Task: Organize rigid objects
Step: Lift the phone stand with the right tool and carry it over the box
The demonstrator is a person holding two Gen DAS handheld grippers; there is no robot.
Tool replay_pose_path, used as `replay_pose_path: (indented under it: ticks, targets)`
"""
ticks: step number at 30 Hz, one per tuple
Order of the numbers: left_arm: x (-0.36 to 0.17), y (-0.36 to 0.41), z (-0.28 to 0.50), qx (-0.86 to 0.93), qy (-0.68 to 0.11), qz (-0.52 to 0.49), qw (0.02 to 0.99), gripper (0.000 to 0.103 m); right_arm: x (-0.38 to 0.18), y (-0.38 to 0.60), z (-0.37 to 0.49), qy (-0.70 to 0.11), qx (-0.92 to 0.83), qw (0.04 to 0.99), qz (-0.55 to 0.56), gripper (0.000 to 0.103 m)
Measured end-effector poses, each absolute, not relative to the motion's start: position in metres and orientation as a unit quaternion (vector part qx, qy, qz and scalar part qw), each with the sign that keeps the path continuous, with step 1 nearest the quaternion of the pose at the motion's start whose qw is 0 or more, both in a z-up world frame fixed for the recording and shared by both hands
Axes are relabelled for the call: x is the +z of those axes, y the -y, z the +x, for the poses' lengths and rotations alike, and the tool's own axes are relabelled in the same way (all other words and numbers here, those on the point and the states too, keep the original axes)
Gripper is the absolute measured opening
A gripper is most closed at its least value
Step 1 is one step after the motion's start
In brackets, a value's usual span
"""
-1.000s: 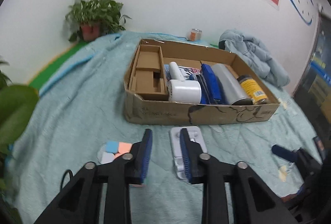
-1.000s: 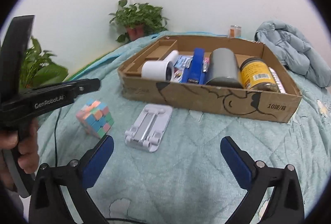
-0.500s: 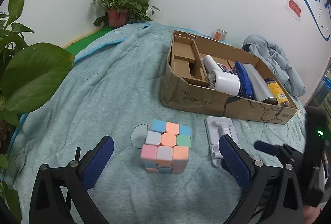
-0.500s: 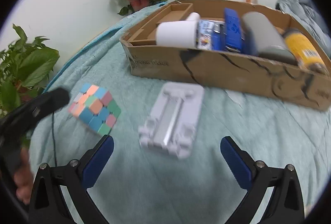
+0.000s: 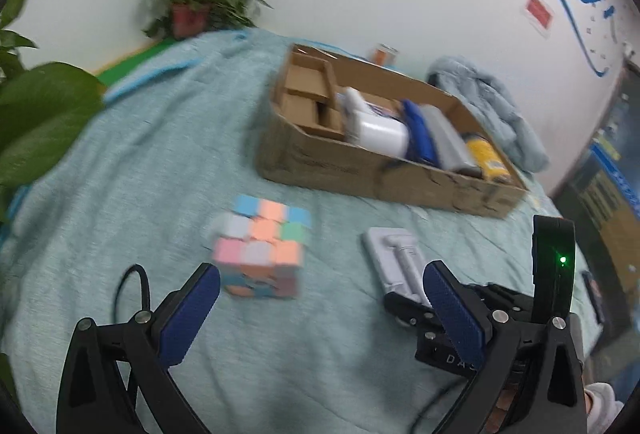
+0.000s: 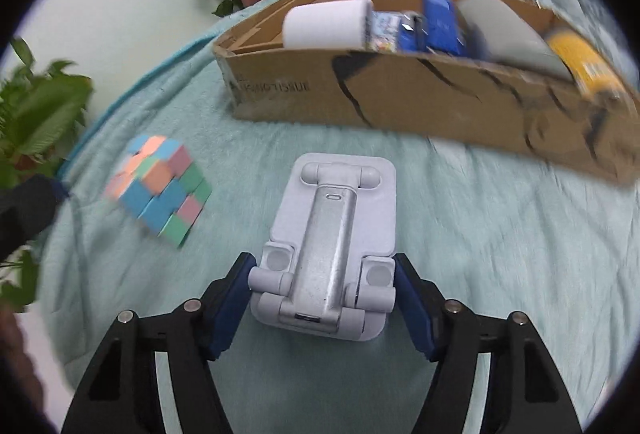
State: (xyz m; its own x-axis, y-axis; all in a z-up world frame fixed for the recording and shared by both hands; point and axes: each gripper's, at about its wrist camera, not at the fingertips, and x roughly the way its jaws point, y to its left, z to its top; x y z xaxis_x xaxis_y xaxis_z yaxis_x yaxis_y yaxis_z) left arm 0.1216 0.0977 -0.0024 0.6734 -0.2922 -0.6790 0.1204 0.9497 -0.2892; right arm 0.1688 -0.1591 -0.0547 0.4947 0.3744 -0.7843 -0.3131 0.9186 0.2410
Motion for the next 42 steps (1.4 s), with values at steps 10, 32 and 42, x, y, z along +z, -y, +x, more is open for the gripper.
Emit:
replay_pose_path:
  ticks: [10,32,42]
  targets:
    - [-0.049,-0.01,0.121,-0.282,-0.495,-0.173,0.803,0.101,-0.051,0.232,0.097,-0.499,0.199,0.835,0.122,0.068]
    - [-0.057,0.0,0.119,-0.308,-0.5,-0.193,0.786,0.032,-0.041,0.217,0.085,-0.464,0.238,0.845,0.118,0.068]
    - [-0.015,-0.017,0.144,-0.315,-0.454,-0.187,0.812,0.031,-0.004,0.202,0.108,-0.404,0.25,0.875,0.092,0.068]
